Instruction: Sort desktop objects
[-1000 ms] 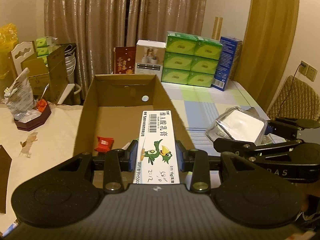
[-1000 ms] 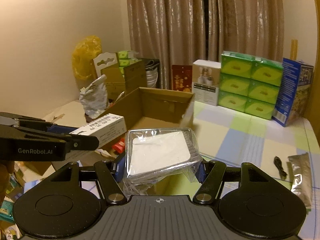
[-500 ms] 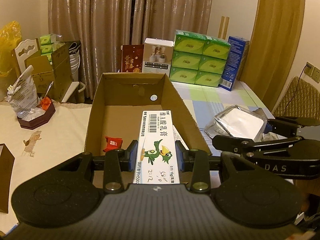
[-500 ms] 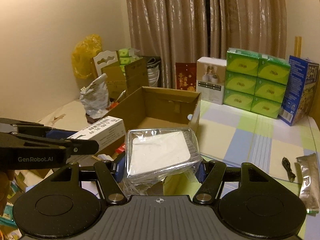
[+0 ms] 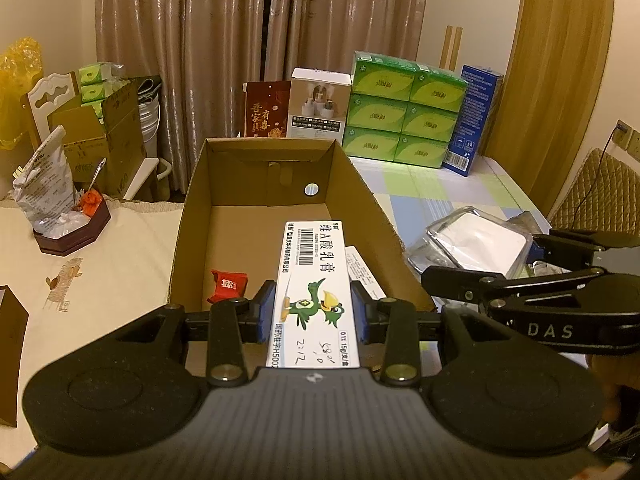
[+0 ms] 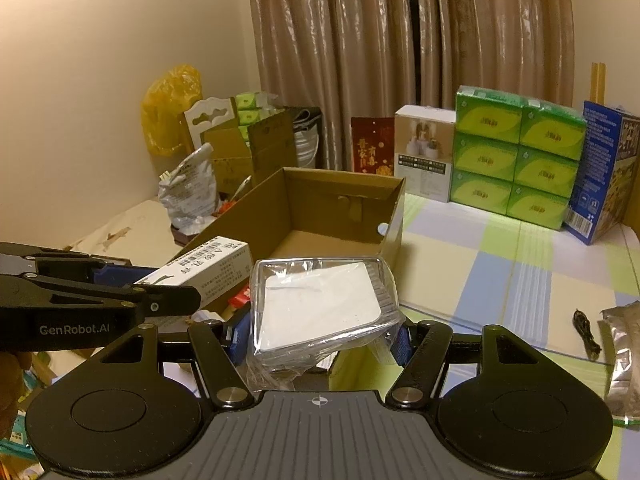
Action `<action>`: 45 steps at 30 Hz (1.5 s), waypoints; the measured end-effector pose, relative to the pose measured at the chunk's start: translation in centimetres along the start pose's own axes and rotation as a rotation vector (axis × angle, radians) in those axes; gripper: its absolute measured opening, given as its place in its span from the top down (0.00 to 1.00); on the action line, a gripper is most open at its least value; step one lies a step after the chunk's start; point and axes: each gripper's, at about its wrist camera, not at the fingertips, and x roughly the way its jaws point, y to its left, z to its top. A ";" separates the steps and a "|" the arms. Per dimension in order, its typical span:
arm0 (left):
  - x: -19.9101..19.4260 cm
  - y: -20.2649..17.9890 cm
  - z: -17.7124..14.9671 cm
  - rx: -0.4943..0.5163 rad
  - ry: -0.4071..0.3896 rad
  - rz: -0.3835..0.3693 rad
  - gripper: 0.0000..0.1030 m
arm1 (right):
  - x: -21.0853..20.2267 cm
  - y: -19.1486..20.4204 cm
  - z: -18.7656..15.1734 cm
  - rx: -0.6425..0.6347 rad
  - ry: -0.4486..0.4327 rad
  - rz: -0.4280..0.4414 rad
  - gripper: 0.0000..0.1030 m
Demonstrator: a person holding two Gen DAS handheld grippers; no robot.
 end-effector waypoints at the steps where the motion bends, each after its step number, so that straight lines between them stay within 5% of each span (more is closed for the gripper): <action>1: 0.1 0.0 0.0 -0.001 0.000 -0.001 0.68 | 0.1 0.0 0.0 0.000 0.001 0.000 0.39; 45: 7.8 5.1 2.6 -0.045 0.050 0.019 0.67 | 6.6 -1.4 2.3 0.020 0.040 -0.008 0.39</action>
